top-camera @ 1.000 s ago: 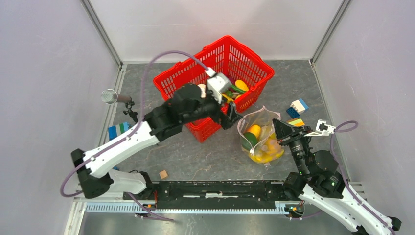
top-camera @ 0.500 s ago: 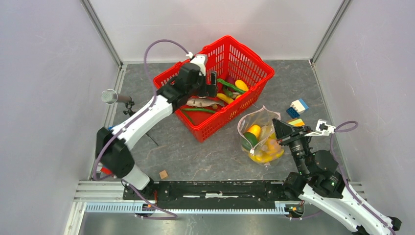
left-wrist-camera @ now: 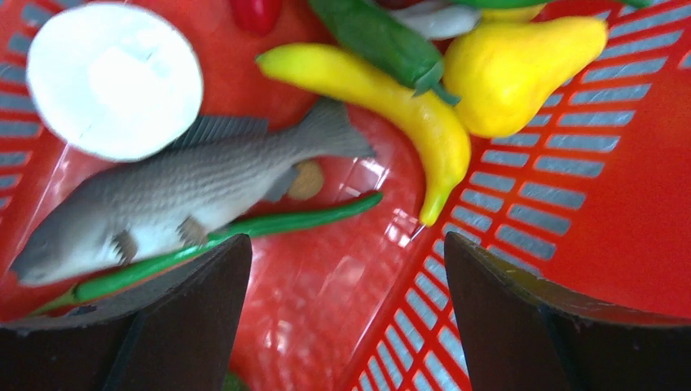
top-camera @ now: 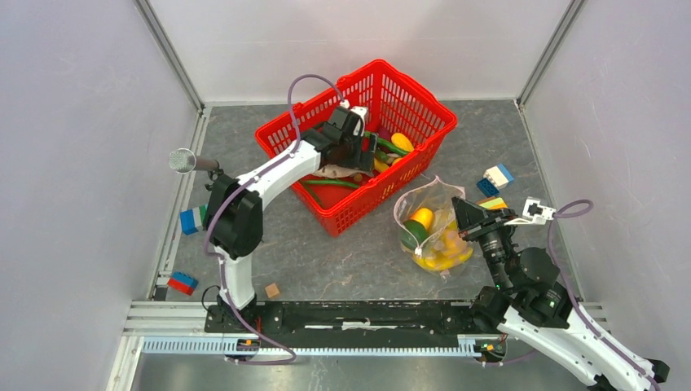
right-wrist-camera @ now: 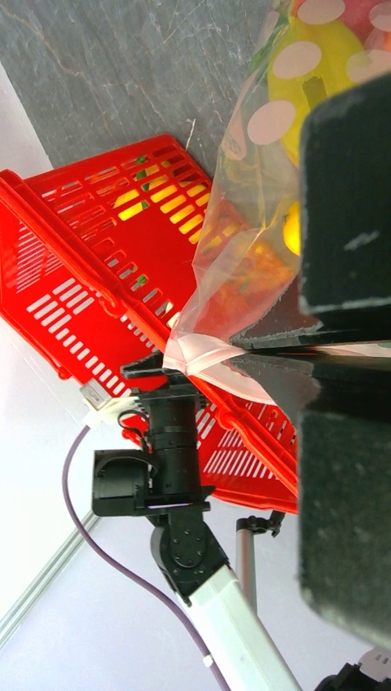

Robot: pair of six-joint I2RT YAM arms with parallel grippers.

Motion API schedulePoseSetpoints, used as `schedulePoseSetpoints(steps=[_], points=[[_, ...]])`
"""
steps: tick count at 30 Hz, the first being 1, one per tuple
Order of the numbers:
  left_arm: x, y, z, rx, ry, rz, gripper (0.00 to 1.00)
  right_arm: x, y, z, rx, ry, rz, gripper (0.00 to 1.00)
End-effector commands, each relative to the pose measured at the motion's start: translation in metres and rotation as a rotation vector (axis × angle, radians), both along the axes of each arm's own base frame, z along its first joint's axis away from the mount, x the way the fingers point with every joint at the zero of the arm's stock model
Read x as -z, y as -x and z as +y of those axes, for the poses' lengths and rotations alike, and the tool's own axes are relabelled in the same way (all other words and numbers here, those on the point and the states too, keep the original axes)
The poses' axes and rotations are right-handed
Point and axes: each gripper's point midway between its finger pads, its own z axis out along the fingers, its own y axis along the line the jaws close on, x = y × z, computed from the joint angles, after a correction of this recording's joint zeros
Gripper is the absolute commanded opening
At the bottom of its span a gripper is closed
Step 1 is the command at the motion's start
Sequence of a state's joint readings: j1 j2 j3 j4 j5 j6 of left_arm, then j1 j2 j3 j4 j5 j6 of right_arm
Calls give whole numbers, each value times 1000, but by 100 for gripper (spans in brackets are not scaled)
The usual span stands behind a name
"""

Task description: Place the food in the zip-top bag and seal the zipper

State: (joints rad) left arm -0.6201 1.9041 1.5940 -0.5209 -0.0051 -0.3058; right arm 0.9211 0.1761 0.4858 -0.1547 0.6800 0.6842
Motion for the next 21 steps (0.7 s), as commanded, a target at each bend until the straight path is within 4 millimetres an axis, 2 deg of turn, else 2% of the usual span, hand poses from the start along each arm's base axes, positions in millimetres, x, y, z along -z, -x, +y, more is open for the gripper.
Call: schedulePoseSetpoints(steps=[1,6,12,16,21], points=[[-13,-7,-43,80,70,-10,93,-12,-2,1,11,-12,-8,7],[6,-10,-73,68,119,45,93,-14,-3,2,8,-6,-10,7],[47,-13,-79,-17,126,123,87,-16,-2,-1,14,-15,-13,7],[65,-7,-87,-25,119,147,84,-15,-3,0,16,-12,-12,7],[86,-3,-84,-58,89,157,80,-15,-3,1,11,-4,-10,7]])
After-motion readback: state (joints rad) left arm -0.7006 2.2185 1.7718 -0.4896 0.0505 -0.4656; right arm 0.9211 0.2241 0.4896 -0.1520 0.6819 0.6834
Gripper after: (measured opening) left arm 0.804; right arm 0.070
